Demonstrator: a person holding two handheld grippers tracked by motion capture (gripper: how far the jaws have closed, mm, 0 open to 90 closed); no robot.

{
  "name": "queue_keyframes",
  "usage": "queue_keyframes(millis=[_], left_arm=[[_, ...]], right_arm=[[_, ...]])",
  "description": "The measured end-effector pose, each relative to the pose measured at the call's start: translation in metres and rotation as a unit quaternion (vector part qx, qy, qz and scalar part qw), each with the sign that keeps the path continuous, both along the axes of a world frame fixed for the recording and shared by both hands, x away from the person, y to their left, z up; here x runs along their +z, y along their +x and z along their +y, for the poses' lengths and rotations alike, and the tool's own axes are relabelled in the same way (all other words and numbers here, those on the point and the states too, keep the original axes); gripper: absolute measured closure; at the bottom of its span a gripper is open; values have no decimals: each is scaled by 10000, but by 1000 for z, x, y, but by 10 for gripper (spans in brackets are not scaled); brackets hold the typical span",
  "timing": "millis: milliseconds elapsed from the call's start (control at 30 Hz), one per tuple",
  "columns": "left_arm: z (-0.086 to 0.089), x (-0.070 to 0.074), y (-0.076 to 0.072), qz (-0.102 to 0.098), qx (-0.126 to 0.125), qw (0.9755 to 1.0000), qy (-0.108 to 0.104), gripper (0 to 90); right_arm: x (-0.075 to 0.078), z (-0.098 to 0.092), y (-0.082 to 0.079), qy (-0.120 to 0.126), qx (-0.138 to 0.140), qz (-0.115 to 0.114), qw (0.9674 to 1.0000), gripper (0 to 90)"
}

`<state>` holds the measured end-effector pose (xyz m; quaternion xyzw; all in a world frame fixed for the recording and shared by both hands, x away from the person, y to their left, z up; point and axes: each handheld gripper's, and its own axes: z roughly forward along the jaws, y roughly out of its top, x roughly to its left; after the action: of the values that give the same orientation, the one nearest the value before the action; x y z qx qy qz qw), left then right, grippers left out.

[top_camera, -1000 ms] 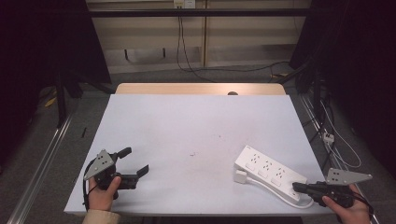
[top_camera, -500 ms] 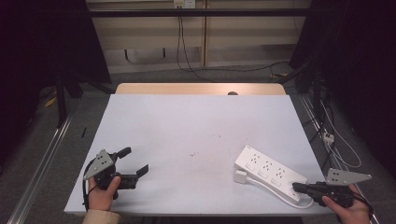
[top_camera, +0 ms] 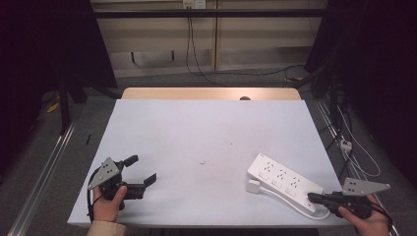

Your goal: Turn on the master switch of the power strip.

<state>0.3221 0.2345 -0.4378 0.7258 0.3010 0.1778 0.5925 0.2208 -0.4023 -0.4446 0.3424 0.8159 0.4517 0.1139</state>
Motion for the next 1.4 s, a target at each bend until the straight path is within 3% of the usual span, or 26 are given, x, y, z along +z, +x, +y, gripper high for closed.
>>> queue_keyframes(millis=[900, 1400], left_arm=[[-1, -1, -1, 27, 2, 10000, -30, 35], [1, 0, 0, 2, 20, 10000, -27, 35]], right_arm=[[0, 2, -3, -165, 68, -96, 9998, 900], [2, 10, 3, 24, -85, -78, 9999, 900]])
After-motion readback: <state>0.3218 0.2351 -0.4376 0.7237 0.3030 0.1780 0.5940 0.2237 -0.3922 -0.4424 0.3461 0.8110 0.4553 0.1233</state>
